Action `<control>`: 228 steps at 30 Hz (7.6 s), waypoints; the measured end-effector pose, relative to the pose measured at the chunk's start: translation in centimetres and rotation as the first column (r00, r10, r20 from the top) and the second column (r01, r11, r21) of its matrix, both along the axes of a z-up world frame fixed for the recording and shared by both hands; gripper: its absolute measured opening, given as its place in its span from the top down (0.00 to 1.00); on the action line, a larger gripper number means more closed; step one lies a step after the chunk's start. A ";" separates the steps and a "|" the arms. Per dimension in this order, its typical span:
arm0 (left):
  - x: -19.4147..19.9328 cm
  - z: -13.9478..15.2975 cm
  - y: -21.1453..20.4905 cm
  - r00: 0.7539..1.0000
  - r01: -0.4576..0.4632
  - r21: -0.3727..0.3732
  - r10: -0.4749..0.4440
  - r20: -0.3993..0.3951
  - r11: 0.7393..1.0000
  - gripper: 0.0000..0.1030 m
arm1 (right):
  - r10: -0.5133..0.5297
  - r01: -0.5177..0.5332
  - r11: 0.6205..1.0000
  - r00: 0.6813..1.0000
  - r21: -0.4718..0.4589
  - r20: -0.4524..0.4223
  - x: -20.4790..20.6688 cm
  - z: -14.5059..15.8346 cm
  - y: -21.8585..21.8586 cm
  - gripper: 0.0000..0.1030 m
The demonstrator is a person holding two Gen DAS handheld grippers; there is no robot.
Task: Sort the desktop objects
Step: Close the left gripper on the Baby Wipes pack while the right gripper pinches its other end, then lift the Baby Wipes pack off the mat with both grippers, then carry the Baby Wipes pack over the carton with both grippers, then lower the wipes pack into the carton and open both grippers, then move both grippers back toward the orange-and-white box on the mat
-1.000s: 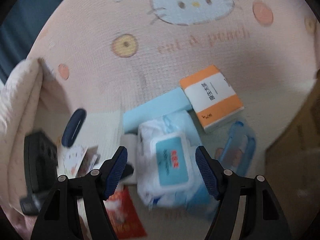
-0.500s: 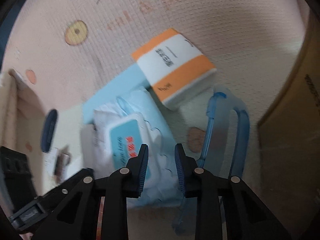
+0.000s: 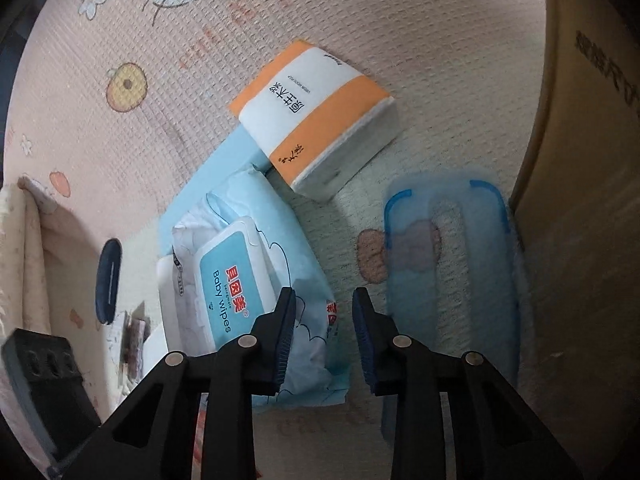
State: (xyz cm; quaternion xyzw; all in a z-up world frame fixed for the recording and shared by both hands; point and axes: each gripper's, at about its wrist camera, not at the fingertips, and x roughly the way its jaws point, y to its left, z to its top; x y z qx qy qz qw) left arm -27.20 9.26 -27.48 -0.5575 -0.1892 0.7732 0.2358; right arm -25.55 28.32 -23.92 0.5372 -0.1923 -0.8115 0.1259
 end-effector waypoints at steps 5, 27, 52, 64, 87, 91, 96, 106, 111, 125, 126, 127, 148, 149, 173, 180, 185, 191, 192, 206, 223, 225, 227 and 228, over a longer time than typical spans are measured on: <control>0.7 0.0 -1.1 1.000 -0.023 0.031 0.022 0.019 0.999 0.75 | -0.005 0.006 0.999 1.000 -0.032 0.011 1.2 -0.2 0.0 0.82; 12.3 2.3 -6.7 0.996 -0.084 -0.099 0.085 0.007 0.992 0.77 | 0.041 -0.041 0.997 0.999 0.067 0.006 16.1 0.2 -3.0 0.82; 11.4 5.3 -7.6 0.996 -0.064 0.016 0.065 -0.058 0.998 0.46 | 0.055 -0.053 0.998 0.995 0.017 -0.078 17.6 3.1 -3.5 0.33; 8.4 0.4 -9.4 0.976 -0.155 0.101 0.137 0.169 0.983 0.46 | 0.015 -0.015 0.998 1.000 -0.057 0.011 15.5 -0.2 -3.2 0.33; 8.7 0.7 -7.1 0.987 -0.131 0.093 0.122 0.105 0.987 0.66 | -0.131 0.157 0.945 0.985 -0.286 0.108 14.1 -2.7 -2.5 0.53; 9.5 1.3 -8.0 0.984 -0.163 0.111 0.152 0.095 0.980 0.68 | -0.093 0.100 0.971 0.995 -0.217 0.042 15.0 -1.0 -3.6 0.60; 10.2 3.4 -8.9 0.988 -0.153 0.116 0.148 0.047 0.981 0.68 | -0.054 0.050 0.979 0.998 -0.196 -0.012 16.1 0.8 -4.4 0.62; 10.9 11.4 -8.4 0.985 -0.097 0.122 0.113 -0.133 0.988 0.68 | -0.015 -0.020 0.976 0.987 -0.216 -0.158 17.2 8.2 -4.7 0.62; 11.8 15.0 -7.6 0.972 -0.078 0.127 0.104 -0.212 0.989 0.68 | -0.021 -0.032 0.967 0.979 -0.254 -0.205 17.7 11.6 -4.2 0.62; 13.9 22.1 -1.2 0.941 0.015 0.142 0.034 -0.337 0.990 0.68 | -0.067 -0.028 0.961 0.943 -0.276 -0.326 19.7 18.7 2.0 0.62; 13.9 22.4 -0.5 0.940 0.024 0.145 0.027 -0.341 0.989 0.68 | -0.070 -0.026 0.962 0.941 -0.273 -0.333 19.7 19.0 2.5 0.62; 13.9 22.7 0.1 0.938 0.033 0.145 0.020 -0.346 0.989 0.68 | -0.073 -0.022 0.963 0.937 -0.269 -0.340 19.7 19.4 3.1 0.62; 12.9 21.2 18.1 0.957 0.189 0.124 -0.154 -0.247 0.974 0.68 | -0.177 0.124 0.968 0.952 -0.216 -0.248 16.0 20.0 20.1 0.62; 12.8 20.8 18.6 0.959 0.185 0.117 -0.153 -0.236 0.976 0.68 | -0.173 0.122 0.969 0.955 -0.213 -0.239 15.8 19.8 20.5 0.62; 8.8 19.5 19.6 0.987 0.062 -0.091 -0.075 -0.143 0.994 0.37 | -0.111 0.106 0.994 0.980 -0.041 -0.163 12.9 17.9 26.8 0.40; 11.1 20.8 20.6 0.971 0.142 -0.074 -0.153 -0.181 0.987 0.37 | -0.085 0.077 0.995 0.983 -0.056 -0.165 14.1 18.5 25.2 0.40; 12.3 22.5 18.9 0.963 0.156 -0.047 -0.162 -0.216 0.987 0.37 | -0.083 0.072 0.995 0.977 -0.064 -0.194 15.8 20.3 23.3 0.40; 13.2 24.0 14.7 0.961 0.140 -0.004 -0.137 -0.241 0.990 0.37 | -0.061 0.047 0.997 0.967 -0.062 -0.247 18.1 22.4 19.5 0.33; 13.4 24.1 13.7 0.962 0.133 0.011 -0.126 -0.240 0.991 0.37 | -0.062 0.048 0.997 0.966 -0.060 -0.253 18.4 22.7 19.0 0.33; 14.0 22.4 2.0 0.980 0.038 0.178 -0.002 -0.199 0.983 0.37 | -0.006 0.018 0.999 0.949 0.037 -0.315 21.3 25.9 11.0 0.33; 8.3 16.1 -6.1 0.983 -0.127 0.239 0.154 -0.097 0.963 0.37 | 0.079 -0.072 0.997 0.937 0.034 -0.341 15.9 24.9 0.1 0.32; 7.2 15.0 -6.4 0.983 -0.137 0.254 0.162 -0.082 0.958 0.37 | 0.069 -0.063 0.998 0.941 0.026 -0.331 14.2 23.8 -0.8 0.32; 5.8 13.8 -6.3 0.983 -0.155 0.263 0.174 -0.053 0.952 0.37 | 0.055 -0.054 0.998 0.951 0.012 -0.303 12.0 22.5 -1.6 0.32; 5.2 13.4 -6.2 0.983 -0.158 0.270 0.176 -0.044 0.950 0.37 | 0.044 -0.043 0.999 0.956 0.007 -0.290 11.1 21.9 -1.8 0.32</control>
